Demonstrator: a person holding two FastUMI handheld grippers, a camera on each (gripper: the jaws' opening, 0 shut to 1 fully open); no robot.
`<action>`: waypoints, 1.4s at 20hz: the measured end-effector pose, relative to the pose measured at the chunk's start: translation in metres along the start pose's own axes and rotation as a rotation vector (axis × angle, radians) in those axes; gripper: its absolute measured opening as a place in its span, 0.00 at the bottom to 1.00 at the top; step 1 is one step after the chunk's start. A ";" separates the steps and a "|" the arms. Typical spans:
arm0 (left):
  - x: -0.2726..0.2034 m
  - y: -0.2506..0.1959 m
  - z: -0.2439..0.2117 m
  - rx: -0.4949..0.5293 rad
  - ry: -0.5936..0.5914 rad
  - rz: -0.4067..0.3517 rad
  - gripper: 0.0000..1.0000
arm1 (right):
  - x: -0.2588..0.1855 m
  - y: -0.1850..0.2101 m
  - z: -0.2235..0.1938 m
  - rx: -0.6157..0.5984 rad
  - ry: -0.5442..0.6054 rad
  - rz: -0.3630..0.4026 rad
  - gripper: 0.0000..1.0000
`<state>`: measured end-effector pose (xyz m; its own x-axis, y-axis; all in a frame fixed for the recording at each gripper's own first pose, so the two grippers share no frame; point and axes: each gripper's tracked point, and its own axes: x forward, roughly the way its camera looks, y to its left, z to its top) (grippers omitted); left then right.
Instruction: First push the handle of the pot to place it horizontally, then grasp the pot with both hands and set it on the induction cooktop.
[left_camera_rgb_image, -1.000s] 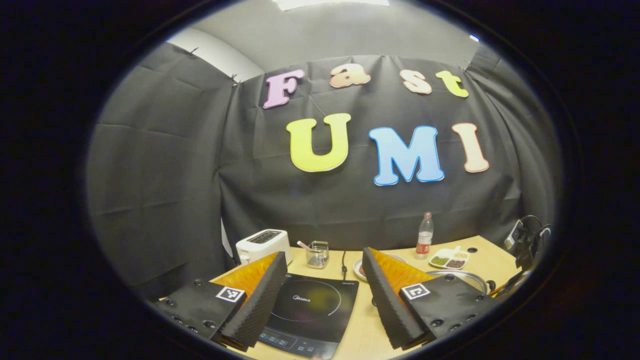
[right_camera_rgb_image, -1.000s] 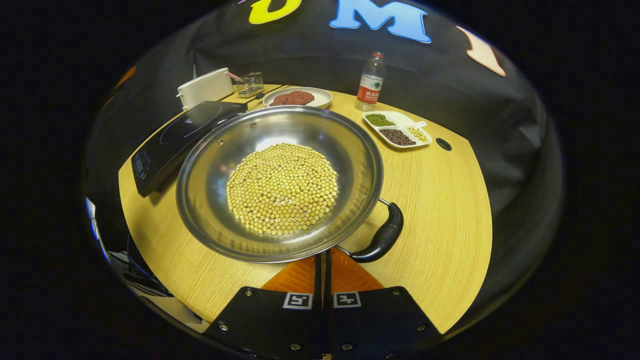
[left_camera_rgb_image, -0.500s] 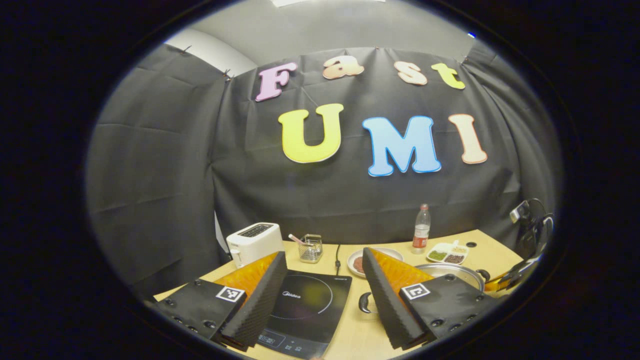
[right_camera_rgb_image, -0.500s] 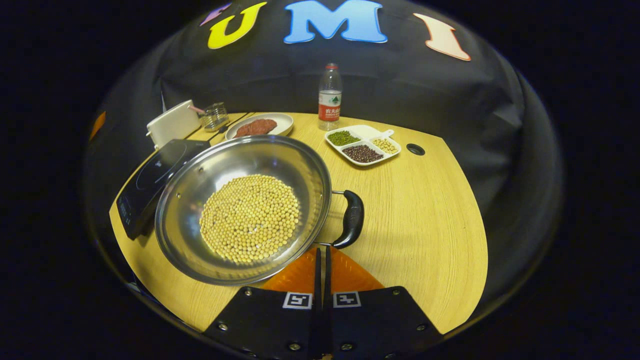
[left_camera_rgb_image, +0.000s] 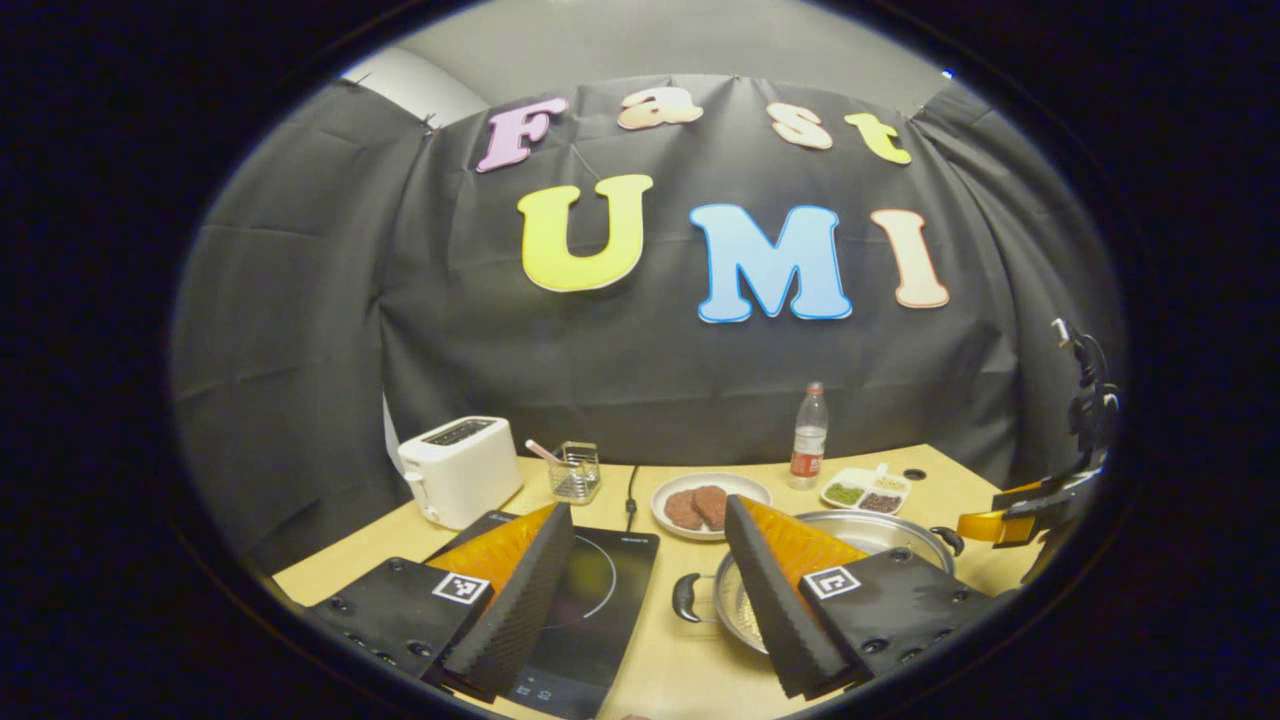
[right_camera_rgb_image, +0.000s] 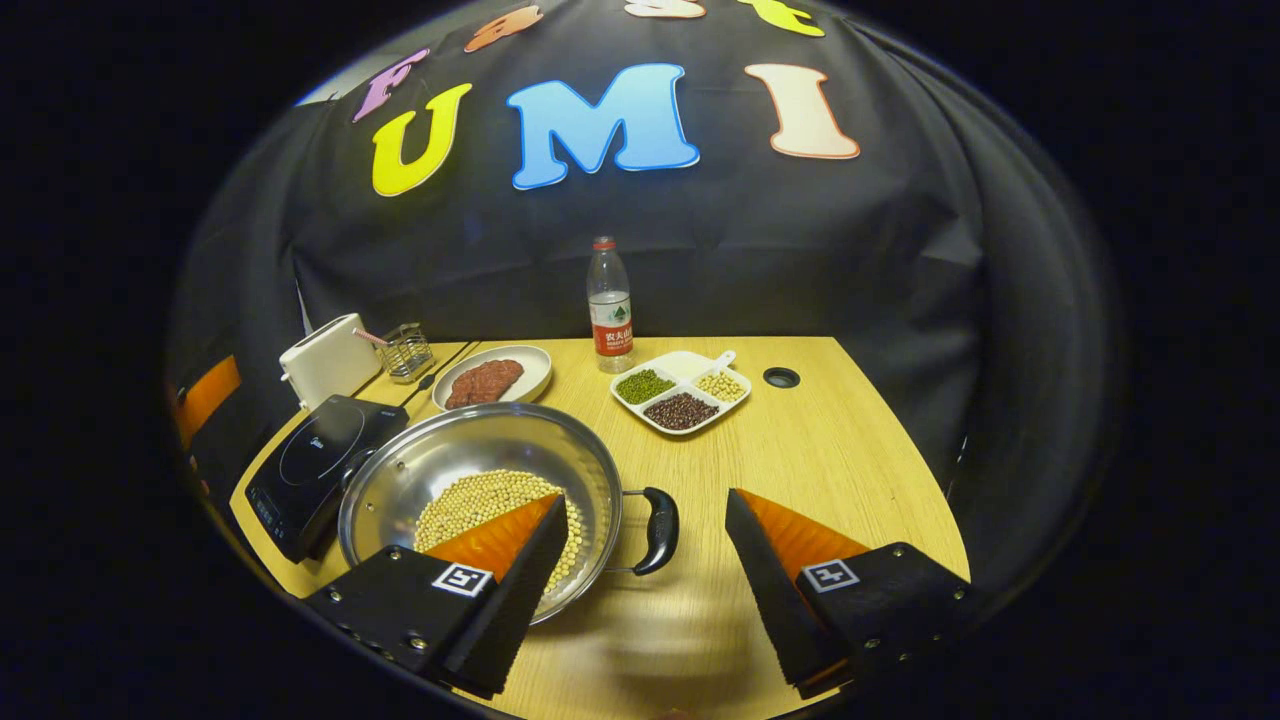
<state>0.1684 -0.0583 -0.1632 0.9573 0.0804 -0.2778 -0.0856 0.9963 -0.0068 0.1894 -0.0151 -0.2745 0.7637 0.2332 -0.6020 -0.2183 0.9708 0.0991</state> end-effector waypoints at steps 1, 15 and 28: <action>0.007 -0.004 -0.008 -0.005 0.021 -0.016 0.96 | 0.000 0.000 -0.001 -0.002 0.001 -0.003 0.96; 0.080 -0.033 -0.118 -0.046 0.281 -0.116 0.95 | 0.022 0.003 -0.021 -0.024 0.062 -0.029 0.96; 0.105 -0.050 -0.171 -0.038 0.438 -0.131 0.98 | 0.058 0.011 -0.045 0.017 0.155 -0.010 0.83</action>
<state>0.2256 -0.1045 -0.3559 0.7544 -0.0745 -0.6522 0.0101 0.9947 -0.1020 0.2034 0.0066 -0.3440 0.6627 0.2137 -0.7178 -0.2003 0.9741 0.1051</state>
